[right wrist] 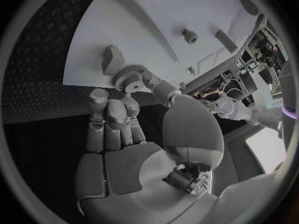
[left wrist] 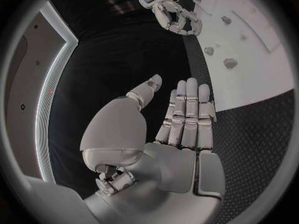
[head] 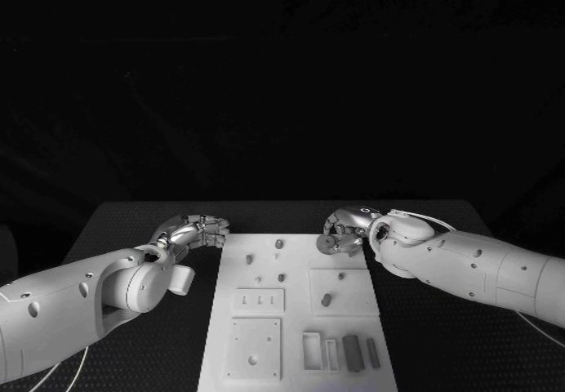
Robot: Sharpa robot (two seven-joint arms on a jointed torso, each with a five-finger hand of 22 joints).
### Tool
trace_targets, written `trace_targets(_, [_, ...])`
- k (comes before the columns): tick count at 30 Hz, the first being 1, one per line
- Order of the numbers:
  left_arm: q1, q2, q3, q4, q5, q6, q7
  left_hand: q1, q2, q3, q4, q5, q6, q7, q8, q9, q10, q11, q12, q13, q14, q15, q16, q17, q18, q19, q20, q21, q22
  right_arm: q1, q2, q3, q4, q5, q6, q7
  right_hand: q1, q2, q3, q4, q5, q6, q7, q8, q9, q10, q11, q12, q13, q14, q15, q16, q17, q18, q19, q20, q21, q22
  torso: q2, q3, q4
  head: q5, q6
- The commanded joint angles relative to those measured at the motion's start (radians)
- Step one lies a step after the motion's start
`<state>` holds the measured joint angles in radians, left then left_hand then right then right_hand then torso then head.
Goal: Assemble the parts on the task board
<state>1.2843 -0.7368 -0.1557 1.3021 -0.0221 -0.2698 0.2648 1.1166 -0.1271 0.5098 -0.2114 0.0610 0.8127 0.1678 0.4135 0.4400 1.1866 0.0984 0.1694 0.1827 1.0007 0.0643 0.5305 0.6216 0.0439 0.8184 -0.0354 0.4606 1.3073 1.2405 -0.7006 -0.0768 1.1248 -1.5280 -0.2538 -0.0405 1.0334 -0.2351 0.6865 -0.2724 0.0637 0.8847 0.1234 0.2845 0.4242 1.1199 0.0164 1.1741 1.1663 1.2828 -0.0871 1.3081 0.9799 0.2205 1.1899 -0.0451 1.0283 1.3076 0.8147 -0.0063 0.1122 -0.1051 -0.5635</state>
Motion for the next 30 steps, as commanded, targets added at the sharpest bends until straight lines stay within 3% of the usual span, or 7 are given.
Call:
trace_targets(1, [0.001, 0.002, 0.001, 0.001, 0.004, 0.013, 0.01, -0.01, -0.001, 0.005, -0.001, -0.003, -0.006, 0.001, -0.007, 0.001, 0.002, 0.005, -0.004, 0.001, 0.003, 0.002, 0.006, -0.001, 0.012, -0.001, 0.002, 0.005, 0.02, -0.001, 0.003, 0.0, -0.005, -0.011, 0.018, 0.01, 0.0, 0.012, 0.011, 0.002, -0.005, 0.019, 0.014, 0.006, 0.0, -0.015, 0.008, 0.007, -0.002, -0.002, 0.002, -0.002, 0.003, 0.041, 0.008, -0.018, 0.006, 0.019, 0.0, 0.0002, -0.0003, 0.0, -0.002])
trace_targets(16, [0.0, 0.003, 0.001, 0.0, 0.004, 0.014, 0.009, -0.011, -0.001, 0.005, -0.001, -0.003, -0.006, 0.001, -0.007, 0.001, 0.001, 0.005, -0.004, 0.001, 0.003, 0.002, 0.006, -0.001, 0.012, -0.002, 0.002, 0.005, 0.02, -0.013, 0.013, -0.002, -0.017, -0.056, 0.027, 0.01, 0.003, 0.024, 0.051, 0.012, -0.012, 0.063, 0.001, 0.028, 0.009, -0.013, -0.004, 0.016, -0.014, 0.002, -0.008, -0.008, 0.014, 0.041, 0.007, -0.016, 0.014, 0.018, 0.0, 0.0002, -0.0007, 0.0, -0.006])
trace_targets(30, [0.0, 0.001, 0.001, 0.001, 0.004, 0.012, 0.008, -0.011, -0.001, 0.006, -0.002, -0.003, -0.007, 0.001, -0.007, 0.002, 0.001, 0.005, -0.005, 0.001, 0.003, 0.002, 0.007, -0.001, 0.012, -0.002, 0.002, 0.006, 0.02, -0.029, 0.029, -0.006, -0.033, -0.084, 0.036, 0.0, -0.014, 0.018, 0.049, 0.017, -0.011, 0.072, -0.003, 0.033, 0.011, -0.011, -0.008, 0.02, -0.022, 0.005, -0.013, -0.011, 0.02, 0.041, 0.007, -0.016, 0.02, 0.018, -0.001, -0.0004, 0.0002, 0.002, -0.013])
